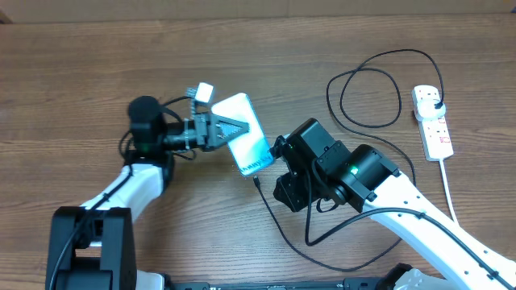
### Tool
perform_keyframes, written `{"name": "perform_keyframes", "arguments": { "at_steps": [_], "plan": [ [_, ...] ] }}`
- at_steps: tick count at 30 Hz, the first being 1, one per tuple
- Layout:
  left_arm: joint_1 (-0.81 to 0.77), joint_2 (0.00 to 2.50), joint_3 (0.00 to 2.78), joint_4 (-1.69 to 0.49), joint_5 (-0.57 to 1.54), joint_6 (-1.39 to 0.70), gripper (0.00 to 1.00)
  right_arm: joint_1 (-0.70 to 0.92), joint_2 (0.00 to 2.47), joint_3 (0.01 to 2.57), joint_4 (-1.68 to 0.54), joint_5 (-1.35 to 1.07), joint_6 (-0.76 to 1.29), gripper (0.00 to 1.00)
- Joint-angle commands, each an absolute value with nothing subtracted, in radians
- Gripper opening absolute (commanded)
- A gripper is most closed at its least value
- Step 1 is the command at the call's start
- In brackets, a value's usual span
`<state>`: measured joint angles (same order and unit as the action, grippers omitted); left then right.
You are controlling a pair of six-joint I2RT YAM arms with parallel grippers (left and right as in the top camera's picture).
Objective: Plug charger to phone and switch on socket
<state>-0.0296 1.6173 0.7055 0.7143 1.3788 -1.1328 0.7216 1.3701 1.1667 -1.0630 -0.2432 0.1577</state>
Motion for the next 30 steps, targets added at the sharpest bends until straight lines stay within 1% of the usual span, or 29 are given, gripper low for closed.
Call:
{"name": "perform_keyframes", "arguments": {
  "at_steps": [1, 2, 3, 5, 8, 10, 12, 14, 21, 25, 26, 28, 30],
  "plan": [
    [0.066, 1.615, 0.730, 0.658, 1.431, -1.032, 0.04, 0.725, 1.399, 1.102, -1.009, -0.196, 0.157, 0.53],
    [0.088, 1.615, 0.730, 0.628, 1.439, -1.013, 0.04, 0.725, 1.408, 1.086, -0.990, -0.195, 0.160, 0.58],
    [0.115, 1.615, 0.729, 0.587, 1.449, -0.986, 0.04, 0.726, 1.422, 1.066, -0.962, -0.196, 0.170, 0.61],
    [0.154, 1.615, 0.728, 0.517, 1.460, -0.934, 0.04, 0.733, 1.446, 1.042, -0.915, -0.199, 0.191, 0.62],
    [0.195, 1.615, 0.728, 0.406, 1.460, -0.854, 0.04, 0.773, 1.501, 1.037, -0.867, -0.187, 0.191, 0.69],
    [0.214, 1.615, 0.728, 0.341, 1.460, -0.803, 0.04, 0.816, 1.544, 1.037, -0.846, -0.121, 0.212, 0.71],
    [0.221, 1.615, 0.728, 0.297, 1.459, -0.767, 0.04, 0.857, 1.587, 1.037, -0.842, -0.028, 0.243, 0.72],
    [0.223, 1.615, 0.728, 0.268, 1.459, -0.736, 0.04, 0.893, 1.635, 1.037, -0.830, 0.011, 0.244, 0.72],
    [0.231, 1.615, 0.728, 0.260, 1.457, -0.729, 0.04, 0.928, 1.780, 1.049, -0.781, 0.007, 0.243, 0.71],
    [0.265, 1.615, 0.728, 0.259, 1.458, -0.730, 0.04, 0.928, 1.794, 1.069, -0.771, 0.015, 0.235, 0.71],
    [0.275, 1.615, 0.728, 0.259, 1.460, -0.730, 0.04, 0.928, 1.794, 1.069, -0.760, 0.020, 0.233, 0.70],
    [0.302, 1.615, 0.728, 0.258, 1.462, -0.734, 0.04, 0.928, 1.794, 1.069, -0.744, 0.029, 0.232, 0.66],
    [0.320, 1.615, 0.728, 0.257, 1.472, -0.741, 0.04, 0.928, 1.794, 1.069, -0.736, 0.032, 0.232, 0.64]
  ]
}}
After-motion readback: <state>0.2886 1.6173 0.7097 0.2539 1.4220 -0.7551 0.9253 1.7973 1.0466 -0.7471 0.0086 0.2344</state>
